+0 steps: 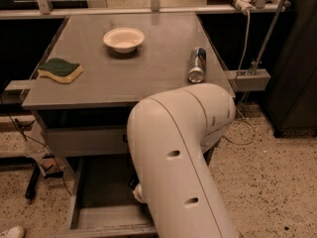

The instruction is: Pick rxbar chocolate from middle drawer and place on counter

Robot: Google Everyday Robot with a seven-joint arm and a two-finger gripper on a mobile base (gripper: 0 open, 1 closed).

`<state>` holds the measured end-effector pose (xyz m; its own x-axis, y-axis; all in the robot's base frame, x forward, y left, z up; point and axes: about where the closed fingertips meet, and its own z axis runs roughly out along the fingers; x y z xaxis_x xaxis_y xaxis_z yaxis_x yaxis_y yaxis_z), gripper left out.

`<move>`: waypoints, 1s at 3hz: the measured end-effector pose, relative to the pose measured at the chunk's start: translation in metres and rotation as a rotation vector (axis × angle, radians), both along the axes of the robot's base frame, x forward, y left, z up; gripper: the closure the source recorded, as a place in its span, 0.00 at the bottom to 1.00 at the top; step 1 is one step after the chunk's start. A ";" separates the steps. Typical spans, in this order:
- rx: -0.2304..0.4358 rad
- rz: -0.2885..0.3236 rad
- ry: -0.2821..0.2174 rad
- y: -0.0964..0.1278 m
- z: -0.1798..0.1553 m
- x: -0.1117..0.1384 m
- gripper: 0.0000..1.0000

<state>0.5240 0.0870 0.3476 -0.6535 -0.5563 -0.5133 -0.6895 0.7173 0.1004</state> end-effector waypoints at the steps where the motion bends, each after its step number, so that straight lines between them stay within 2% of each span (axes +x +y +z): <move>1: 0.000 0.000 0.000 0.000 0.007 0.000 1.00; 2: 0.000 0.000 0.000 0.000 0.008 0.000 1.00; 3: 0.071 -0.022 -0.022 -0.007 0.025 0.000 1.00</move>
Offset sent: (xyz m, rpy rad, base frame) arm -0.0063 -0.0288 0.0760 0.2460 -0.0803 -0.0818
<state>0.5243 0.0801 0.3729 -0.6534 -0.5033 -0.5654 -0.6759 0.7242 0.1365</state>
